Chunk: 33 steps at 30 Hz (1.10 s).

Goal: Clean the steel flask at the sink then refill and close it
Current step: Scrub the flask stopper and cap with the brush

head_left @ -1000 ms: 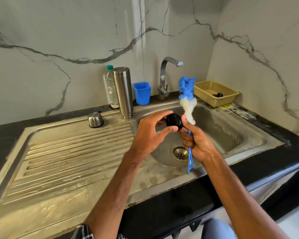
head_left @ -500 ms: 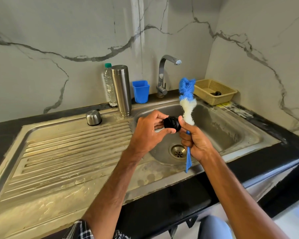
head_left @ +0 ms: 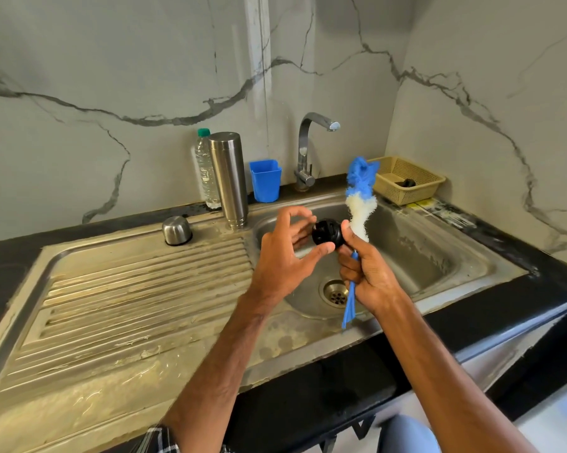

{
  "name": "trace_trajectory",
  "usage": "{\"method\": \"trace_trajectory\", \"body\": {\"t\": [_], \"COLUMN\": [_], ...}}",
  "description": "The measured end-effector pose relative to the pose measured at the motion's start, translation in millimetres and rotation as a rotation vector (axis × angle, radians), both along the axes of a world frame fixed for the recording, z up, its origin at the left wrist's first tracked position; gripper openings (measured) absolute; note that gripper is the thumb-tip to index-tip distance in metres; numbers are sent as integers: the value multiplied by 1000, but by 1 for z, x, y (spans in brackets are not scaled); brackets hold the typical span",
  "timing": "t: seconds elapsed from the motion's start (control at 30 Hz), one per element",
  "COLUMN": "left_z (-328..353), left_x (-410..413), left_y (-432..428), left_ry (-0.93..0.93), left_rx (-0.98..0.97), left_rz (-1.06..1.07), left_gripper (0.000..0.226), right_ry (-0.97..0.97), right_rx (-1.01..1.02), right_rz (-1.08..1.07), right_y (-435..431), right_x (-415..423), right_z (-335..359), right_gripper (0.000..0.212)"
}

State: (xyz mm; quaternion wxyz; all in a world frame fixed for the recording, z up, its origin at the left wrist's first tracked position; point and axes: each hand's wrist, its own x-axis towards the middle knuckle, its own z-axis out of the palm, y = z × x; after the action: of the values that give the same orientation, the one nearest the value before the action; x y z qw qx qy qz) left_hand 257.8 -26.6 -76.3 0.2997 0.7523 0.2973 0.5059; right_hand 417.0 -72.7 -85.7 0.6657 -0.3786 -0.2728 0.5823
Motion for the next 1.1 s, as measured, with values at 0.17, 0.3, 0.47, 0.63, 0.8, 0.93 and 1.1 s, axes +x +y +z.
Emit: {"method": "trace_trajectory", "body": {"t": [0.17, 0.3, 0.47, 0.63, 0.8, 0.93, 1.1], "left_z": [-2, -4, -5, 1, -5, -6, -7], "left_x": [2, 4, 3, -2, 3, 7, 7], "left_y": [-4, -5, 0, 2, -1, -4, 0], "left_ry": [45, -38, -40, -247, -187, -156, -121], "left_rx": [-97, -182, -249, -511, -505, -461, -373], "left_rz": [7, -18, -68, -161, -232, -257, -225], "left_gripper": [69, 56, 58, 56, 56, 64, 68], "right_ry": [-47, -184, -411, -451, -422, -427, -515], "right_rx": [-7, -64, -208, -173, -83, -39, -40], "right_rz": [0, -3, -105, -102, -13, 28, 63], "right_y": [-3, -16, -32, -53, -64, -64, -67], "right_x": [-4, -4, 9, 11, -1, -7, -11], "right_z": [4, 11, 28, 27, 30, 34, 32], "right_gripper": [20, 32, 32, 29, 23, 19, 26]}}
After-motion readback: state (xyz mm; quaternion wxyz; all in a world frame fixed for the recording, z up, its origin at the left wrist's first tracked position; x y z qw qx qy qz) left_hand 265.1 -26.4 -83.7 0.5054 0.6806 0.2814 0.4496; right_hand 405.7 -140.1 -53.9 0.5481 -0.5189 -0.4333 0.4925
